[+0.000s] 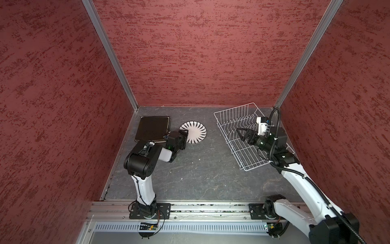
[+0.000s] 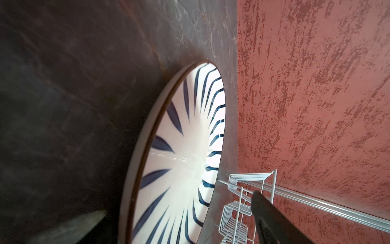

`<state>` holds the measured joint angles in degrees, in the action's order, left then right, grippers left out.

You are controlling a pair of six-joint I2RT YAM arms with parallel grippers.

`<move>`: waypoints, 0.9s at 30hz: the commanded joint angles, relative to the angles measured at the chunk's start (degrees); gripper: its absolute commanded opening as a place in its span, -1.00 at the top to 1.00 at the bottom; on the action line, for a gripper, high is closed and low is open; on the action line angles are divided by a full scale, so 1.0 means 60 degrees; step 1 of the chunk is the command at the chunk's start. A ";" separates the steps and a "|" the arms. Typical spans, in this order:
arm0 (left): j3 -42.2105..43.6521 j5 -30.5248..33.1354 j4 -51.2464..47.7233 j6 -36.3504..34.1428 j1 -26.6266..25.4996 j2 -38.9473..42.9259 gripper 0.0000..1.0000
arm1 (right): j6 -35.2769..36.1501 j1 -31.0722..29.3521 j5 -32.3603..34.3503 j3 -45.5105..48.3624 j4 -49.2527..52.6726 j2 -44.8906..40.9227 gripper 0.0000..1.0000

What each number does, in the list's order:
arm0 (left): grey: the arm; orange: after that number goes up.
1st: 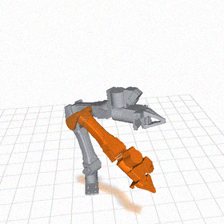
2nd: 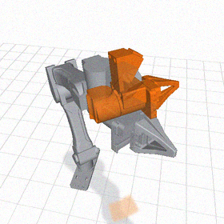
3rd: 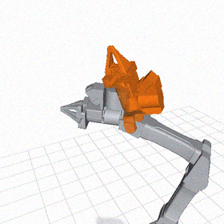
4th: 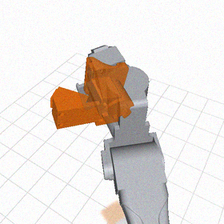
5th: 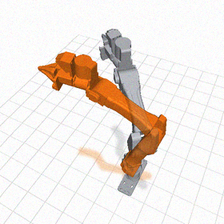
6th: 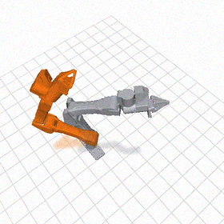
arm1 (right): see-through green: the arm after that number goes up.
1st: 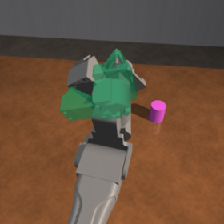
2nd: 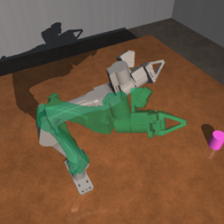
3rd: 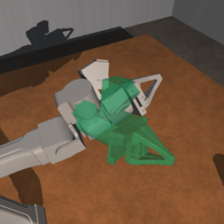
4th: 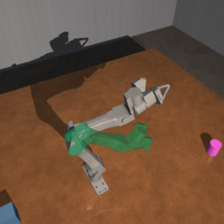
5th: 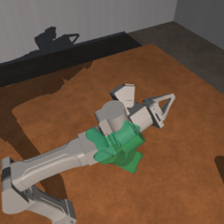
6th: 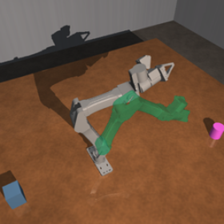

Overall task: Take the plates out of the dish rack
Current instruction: 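Open the left gripper to release the striped plate on the table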

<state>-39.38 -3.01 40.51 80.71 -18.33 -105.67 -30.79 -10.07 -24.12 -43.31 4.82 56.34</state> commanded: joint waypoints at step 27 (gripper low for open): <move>0.1289 0.0673 -0.1676 0.0151 -0.0270 0.2256 -0.99 | 0.0183 0.0078 0.0509 0.0225 0.0582 -0.0686 -0.98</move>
<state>-33.15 -0.01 31.66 82.26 -19.49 -94.26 -30.76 -10.00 -22.65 -42.61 7.44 53.19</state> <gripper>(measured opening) 0.994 0.989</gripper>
